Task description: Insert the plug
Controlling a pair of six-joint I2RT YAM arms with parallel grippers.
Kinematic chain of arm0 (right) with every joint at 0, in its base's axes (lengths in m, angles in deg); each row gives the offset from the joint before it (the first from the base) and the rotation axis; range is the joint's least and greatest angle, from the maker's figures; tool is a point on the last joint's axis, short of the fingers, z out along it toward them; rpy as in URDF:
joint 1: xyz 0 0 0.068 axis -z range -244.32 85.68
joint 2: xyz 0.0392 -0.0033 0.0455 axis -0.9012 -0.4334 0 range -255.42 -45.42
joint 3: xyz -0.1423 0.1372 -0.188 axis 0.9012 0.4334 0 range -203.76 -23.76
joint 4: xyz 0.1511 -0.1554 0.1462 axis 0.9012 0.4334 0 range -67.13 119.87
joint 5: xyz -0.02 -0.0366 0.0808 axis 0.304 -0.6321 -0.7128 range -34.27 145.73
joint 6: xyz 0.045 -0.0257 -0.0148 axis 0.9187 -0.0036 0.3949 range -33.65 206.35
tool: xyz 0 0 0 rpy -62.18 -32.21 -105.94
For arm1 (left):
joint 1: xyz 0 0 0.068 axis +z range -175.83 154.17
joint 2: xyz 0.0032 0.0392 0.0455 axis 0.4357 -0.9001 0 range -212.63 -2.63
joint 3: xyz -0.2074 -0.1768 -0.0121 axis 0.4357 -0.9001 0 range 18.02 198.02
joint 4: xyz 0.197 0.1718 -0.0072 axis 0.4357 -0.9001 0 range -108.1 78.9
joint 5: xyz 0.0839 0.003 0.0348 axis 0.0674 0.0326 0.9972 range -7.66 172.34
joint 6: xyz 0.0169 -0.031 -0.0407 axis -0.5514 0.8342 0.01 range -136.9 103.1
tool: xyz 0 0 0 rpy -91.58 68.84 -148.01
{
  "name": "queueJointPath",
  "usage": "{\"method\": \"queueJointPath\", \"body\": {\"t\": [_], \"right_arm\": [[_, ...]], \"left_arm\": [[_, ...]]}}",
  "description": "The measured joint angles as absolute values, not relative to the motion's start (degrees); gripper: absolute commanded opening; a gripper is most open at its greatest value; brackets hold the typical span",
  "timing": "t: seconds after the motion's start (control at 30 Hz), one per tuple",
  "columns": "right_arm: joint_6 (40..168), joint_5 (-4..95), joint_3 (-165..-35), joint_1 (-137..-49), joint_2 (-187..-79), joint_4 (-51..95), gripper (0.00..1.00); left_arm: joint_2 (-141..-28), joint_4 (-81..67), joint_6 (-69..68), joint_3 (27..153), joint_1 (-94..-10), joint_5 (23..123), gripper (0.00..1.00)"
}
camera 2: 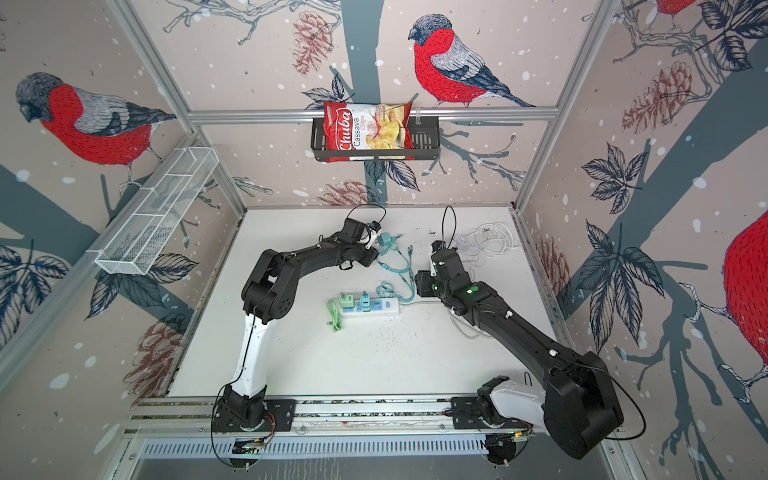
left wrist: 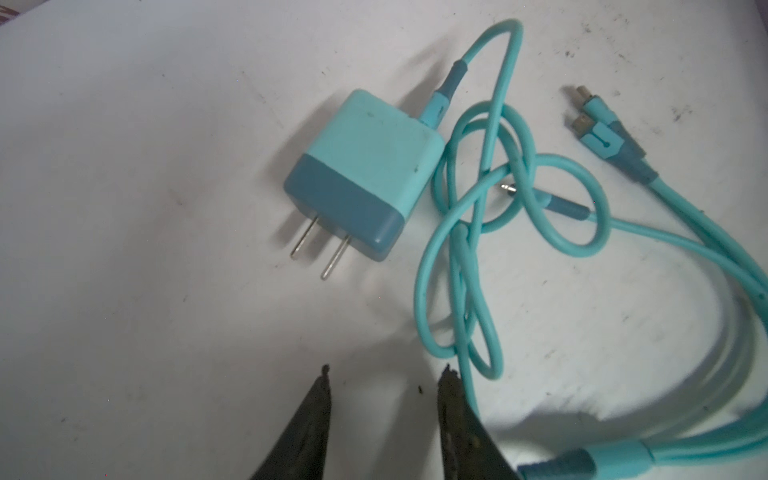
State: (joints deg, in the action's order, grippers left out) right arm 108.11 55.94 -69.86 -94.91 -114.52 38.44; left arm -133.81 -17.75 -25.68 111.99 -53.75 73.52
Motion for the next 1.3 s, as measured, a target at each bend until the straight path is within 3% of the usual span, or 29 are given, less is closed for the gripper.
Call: {"method": "queueJointPath", "body": {"t": [0.27, 0.87, 1.13, 1.3], "right_arm": [[107.5, 55.7, -68.9, -94.3, -114.4, 38.8, 0.53], [107.3, 55.2, -68.0, -90.4, -111.1, 40.0, 0.54], [107.2, 54.6, -67.4, -89.2, -110.6, 40.1, 0.54], [107.2, 54.2, -67.4, -89.0, -110.7, 40.0, 0.54]], "left_arm": [[-134.4, -18.2, -25.1, 114.2, -54.6, 73.0, 0.44], [-130.4, -21.5, -21.4, 109.0, -66.0, 73.4, 0.42], [-126.1, -22.7, -21.9, 110.9, -65.5, 85.3, 0.52], [-127.7, -23.3, -24.8, 115.1, -63.4, 90.0, 0.52]]}}
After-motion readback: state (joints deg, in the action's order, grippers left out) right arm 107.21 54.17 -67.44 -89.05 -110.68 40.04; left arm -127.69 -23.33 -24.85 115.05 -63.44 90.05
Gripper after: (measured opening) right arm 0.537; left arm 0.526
